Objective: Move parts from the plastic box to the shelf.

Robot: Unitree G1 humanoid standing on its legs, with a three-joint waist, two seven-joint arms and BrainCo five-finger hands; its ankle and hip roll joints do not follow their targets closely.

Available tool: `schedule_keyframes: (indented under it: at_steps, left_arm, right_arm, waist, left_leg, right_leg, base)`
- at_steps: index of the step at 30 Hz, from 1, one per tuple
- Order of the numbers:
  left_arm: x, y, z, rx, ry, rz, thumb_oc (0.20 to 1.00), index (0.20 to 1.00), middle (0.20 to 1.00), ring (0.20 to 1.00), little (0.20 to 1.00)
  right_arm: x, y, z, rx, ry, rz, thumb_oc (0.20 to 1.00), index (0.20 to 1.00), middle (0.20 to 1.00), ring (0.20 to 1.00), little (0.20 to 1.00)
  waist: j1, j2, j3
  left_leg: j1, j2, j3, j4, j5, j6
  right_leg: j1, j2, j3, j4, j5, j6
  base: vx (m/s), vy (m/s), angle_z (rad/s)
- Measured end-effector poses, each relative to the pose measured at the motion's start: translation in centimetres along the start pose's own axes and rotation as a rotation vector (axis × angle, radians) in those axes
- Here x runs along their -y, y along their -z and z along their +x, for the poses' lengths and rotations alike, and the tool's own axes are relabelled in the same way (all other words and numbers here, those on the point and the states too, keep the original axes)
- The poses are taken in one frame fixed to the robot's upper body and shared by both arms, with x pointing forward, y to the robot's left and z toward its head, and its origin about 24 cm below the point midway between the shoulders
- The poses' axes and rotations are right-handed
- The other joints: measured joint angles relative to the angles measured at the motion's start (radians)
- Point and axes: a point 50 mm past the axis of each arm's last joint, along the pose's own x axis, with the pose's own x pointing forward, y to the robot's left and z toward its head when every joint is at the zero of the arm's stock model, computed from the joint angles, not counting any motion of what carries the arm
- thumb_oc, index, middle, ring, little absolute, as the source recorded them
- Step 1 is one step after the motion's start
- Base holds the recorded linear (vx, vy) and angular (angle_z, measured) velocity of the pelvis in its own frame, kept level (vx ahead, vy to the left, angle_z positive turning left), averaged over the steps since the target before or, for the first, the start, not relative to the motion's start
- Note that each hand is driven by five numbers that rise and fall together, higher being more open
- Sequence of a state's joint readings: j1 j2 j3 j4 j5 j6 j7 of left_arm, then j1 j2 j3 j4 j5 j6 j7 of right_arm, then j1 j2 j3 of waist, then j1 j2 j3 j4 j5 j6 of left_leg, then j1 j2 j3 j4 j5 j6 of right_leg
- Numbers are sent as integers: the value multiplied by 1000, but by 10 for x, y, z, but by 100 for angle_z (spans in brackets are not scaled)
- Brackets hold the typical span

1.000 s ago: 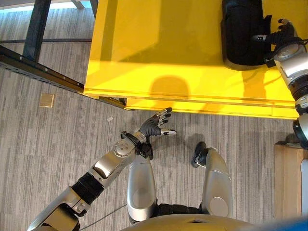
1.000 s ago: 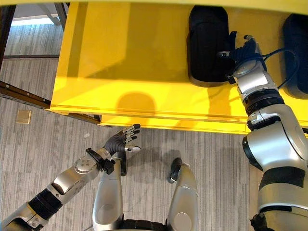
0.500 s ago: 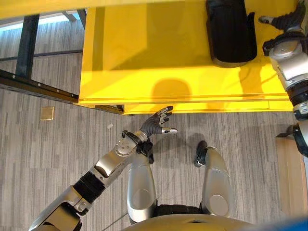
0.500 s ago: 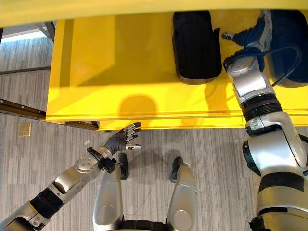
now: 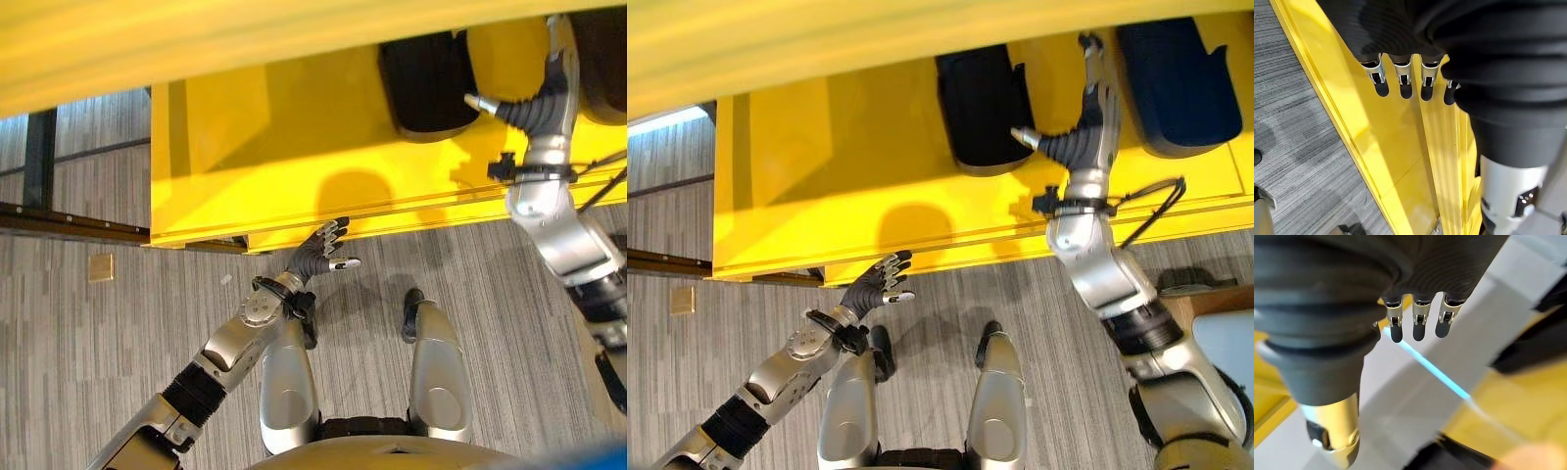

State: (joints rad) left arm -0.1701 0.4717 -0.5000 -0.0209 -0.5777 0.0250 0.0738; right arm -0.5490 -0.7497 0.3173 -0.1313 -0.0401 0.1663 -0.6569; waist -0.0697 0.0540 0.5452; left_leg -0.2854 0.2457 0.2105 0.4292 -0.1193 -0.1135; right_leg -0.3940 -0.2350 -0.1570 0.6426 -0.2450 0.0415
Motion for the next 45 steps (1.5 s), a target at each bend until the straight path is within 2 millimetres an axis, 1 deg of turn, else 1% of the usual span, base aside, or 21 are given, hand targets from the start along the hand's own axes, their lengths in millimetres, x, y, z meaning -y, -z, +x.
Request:
schedule_keyframes:
  at_steps: [1, 3, 6, 7, 8, 9, 10, 11, 13, 15, 17, 20, 25, 27, 32, 33, 39, 40, 42, 44, 45]
  left_arm:
    - [-2, 1, -1, -2, -13, -1, 1000, 1000, 1000, 1000, 1000]
    - [-5, 5, -5, -7, -44, -14, 1000, 1000, 1000, 1000, 1000]
    - [-7, 11, -10, -28, -64, -25, 1000, 1000, 1000, 1000, 1000]
    - [-7, 16, -16, -42, -71, -36, 1000, 1000, 1000, 1000, 1000]
    - [-6, 19, -19, -50, -73, -44, 1000, 1000, 1000, 1000, 1000]
    - [-7, 20, -21, -54, -79, -49, 1000, 1000, 1000, 1000, 1000]
    - [-9, 26, -27, -77, -98, -60, 1000, 1000, 1000, 1000, 1000]
    - [-9, 31, -30, -96, -103, -65, 1000, 1000, 1000, 1000, 1000]
    - [-7, 39, -37, -130, -113, -84, 1000, 1000, 1000, 1000, 1000]
    - [-7, 46, -43, -151, -133, -104, 1000, 1000, 1000, 1000, 1000]
    - [-18, 51, -54, -165, -194, -110, 1000, 1000, 1000, 1000, 1000]
    - [-26, 54, -63, -183, -218, -98, 1000, 1000, 1000, 1000, 1000]
    - [-27, 62, -74, -247, -151, -49, 1000, 1000, 1000, 1000, 1000]
    - [-28, 63, -78, -279, -104, -7, 1000, 1000, 1000, 1000, 1000]
    - [-32, 64, -86, -353, 26, 85, 1000, 1000, 1000, 1000, 1000]
    - [-32, 64, -85, -365, 46, 86, 1000, 1000, 1000, 1000, 1000]
    - [-29, 59, -76, -360, 118, 105, 1000, 1000, 1000, 1000, 1000]
    - [-27, 57, -73, -354, 133, 109, 1000, 1000, 1000, 1000, 1000]
    - [-24, 53, -67, -341, 168, 126, 1000, 1000, 1000, 1000, 1000]
    - [-18, 46, -55, -325, 229, 166, 1000, 1000, 1000, 1000, 1000]
    - [-15, 42, -50, -312, 246, 176, 1000, 1000, 1000, 1000, 1000]
  right_arm:
    - [-1, 2, -7, -14, -17, 25, 1000, 1000, 1000, 1000, 1000]
    - [-6, 6, -41, -67, -87, 103, 1000, 1000, 1000, 1000, 1000]
    - [-14, 28, -81, -200, -222, 133, 1000, 1000, 1000, 1000, 1000]
    - [-14, 38, -103, -270, -274, 145, 1000, 1000, 1000, 1000, 1000]
    - [-15, 42, -115, -311, -311, 167, 1000, 1000, 1000, 1000, 1000]
    - [-16, 43, -119, -320, -329, 182, 1000, 1000, 1000, 1000, 1000]
    - [-17, 40, -122, -300, -350, 217, 1000, 1000, 1000, 1000, 1000]
    - [-17, 39, -122, -286, -353, 228, 1000, 1000, 1000, 1000, 1000]
    - [-16, 38, -126, -274, -361, 245, 1000, 1000, 1000, 1000, 1000]
    - [-15, 38, -132, -271, -377, 248, 1000, 1000, 1000, 1000, 1000]
    - [-17, 39, -137, -266, -402, 239, 1000, 1000, 1000, 1000, 1000]
    - [-19, 43, -141, -282, -417, 218, 1000, 1000, 1000, 1000, 1000]
    - [-20, 45, -143, -294, -423, 203, 1000, 1000, 1000, 1000, 1000]
    - [-20, 47, -143, -304, -423, 196, 1000, 1000, 1000, 1000, 1000]
    - [-20, 61, -149, -387, -423, 171, 1000, 1000, 1000, 1000, 1000]
    - [-20, 67, -151, -421, -423, 156, 1000, 1000, 1000, 1000, 1000]
    - [-13, 75, -154, -488, -383, 147, 1000, 1000, 1000, 1000, 1000]
    - [-11, 77, -156, -506, -373, 143, 1000, 1000, 1000, 1000, 1000]
    - [-6, 84, -157, -543, -349, 135, 1000, 1000, 1000, 1000, 1000]
    - [1, 89, -161, -574, -316, 121, 1000, 1000, 1000, 1000, 1000]
    - [3, 89, -160, -576, -297, 126, 1000, 1000, 1000, 1000, 1000]
  waist:
    - [-10, 0, 0]
    - [-21, -1, 0]
    - [-52, -1, -1]
    - [-56, -2, -4]
    - [-64, -1, -9]
    - [-76, -1, -11]
    - [-81, 1, -48]
    - [-85, 1, -70]
    - [-82, 0, -125]
    - [-76, -2, -195]
    - [-50, -6, -275]
    - [-31, -22, -313]
    - [-7, -40, -323]
    - [-7, -44, -324]
    - [-9, -48, -324]
    - [-19, -48, -323]
    - [-60, -53, -320]
    - [-59, -52, -320]
    - [-75, -53, -317]
    - [-108, -60, -311]
    - [-112, -63, -308]
  left_leg:
    - [9, 1, 3, -17, 5, 0]
    - [57, 7, 14, -83, 36, -10]
    - [132, 5, 41, -169, 65, -15]
    - [178, 2, 55, -217, 79, -16]
    - [201, 1, 62, -242, 87, -17]
    - [215, 0, 64, -263, 95, -15]
    - [244, -2, 86, -312, 112, -14]
    - [261, -5, 89, -334, 121, -11]
    - [296, -12, 96, -368, 125, -12]
    - [321, -20, 102, -396, 127, -11]
    - [364, -22, 118, -432, 128, -9]
    - [374, -31, 122, -455, 136, -4]
    - [373, -42, 122, -467, 143, -1]
    - [374, -41, 123, -473, 147, -1]
    - [382, -39, 130, -500, 164, -2]
    - [393, -40, 135, -508, 166, -3]
    - [409, -48, 158, -520, 167, -3]
    - [411, -50, 160, -521, 166, -2]
    - [410, -59, 170, -521, 164, 1]
    - [412, -87, 201, -514, 151, 18]
    - [414, -95, 211, -513, 146, 24]
  right_leg:
    - [6, 7, 3, -12, 5, 0]
    - [45, 23, -4, -60, 22, -4]
    - [97, 30, -4, -120, 40, -2]
    - [131, 38, -4, -151, 48, 2]
    - [149, 43, -4, -175, 57, 4]
    - [165, 45, -5, -197, 65, 6]
    - [180, 56, 0, -245, 89, 11]
    - [200, 60, -1, -272, 101, 14]
    - [235, 61, -4, -310, 109, 23]
    - [265, 61, -7, -349, 119, 34]
    - [337, 64, -10, -460, 170, 52]
    - [370, 64, -18, -530, 206, 62]
    - [392, 61, -22, -590, 243, 68]
    - [400, 64, -24, -608, 253, 68]
    - [406, 78, -24, -638, 271, 66]
    - [418, 81, -22, -653, 279, 66]
    - [418, 84, -1, -664, 287, 70]
    - [418, 83, 2, -664, 288, 70]
    - [408, 75, 12, -660, 291, 75]
    - [381, 53, 49, -642, 302, 90]
    - [378, 44, 54, -639, 305, 96]
  base:
    - [60, 55, -10]
    - [66, 59, -10]
    - [106, 82, -15]
    - [139, 109, -12]
    - [159, 121, -11]
    - [188, 128, -19]
    - [178, 119, -16]
    - [189, 111, -20]
    - [99, 63, -2]
    - [73, 63, -2]
    - [122, 56, -7]
    - [13, 11, 0]
    - [0, 0, 0]
    - [0, 0, 0]
    - [-8, 24, -4]
    - [-34, 90, -7]
    - [-16, 139, -10]
    - [-57, 183, -11]
    - [-80, 309, -18]
    - [-77, 336, -36]
    - [-51, 237, -35]
